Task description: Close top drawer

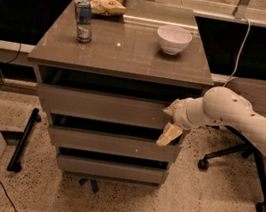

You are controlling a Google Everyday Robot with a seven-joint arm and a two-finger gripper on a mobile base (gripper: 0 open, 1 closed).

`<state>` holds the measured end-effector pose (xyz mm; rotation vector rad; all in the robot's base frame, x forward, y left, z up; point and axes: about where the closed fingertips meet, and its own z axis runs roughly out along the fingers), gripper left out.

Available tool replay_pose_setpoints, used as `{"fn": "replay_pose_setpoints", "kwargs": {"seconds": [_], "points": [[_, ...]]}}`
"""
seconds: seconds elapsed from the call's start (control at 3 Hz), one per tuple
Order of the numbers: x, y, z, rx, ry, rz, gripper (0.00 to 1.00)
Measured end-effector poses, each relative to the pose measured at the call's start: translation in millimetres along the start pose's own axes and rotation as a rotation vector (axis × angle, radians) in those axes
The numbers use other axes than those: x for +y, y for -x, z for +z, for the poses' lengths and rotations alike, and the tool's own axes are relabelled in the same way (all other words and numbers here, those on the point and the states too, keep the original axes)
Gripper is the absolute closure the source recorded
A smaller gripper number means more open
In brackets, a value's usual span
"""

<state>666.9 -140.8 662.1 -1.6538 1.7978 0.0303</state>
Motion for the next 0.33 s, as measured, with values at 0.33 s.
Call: {"fn": "replay_pose_setpoints", "kwargs": {"seconds": [0.33], "points": [[2.9, 2.0, -0.4, 0.000, 0.000, 0.000, 0.00]]}}
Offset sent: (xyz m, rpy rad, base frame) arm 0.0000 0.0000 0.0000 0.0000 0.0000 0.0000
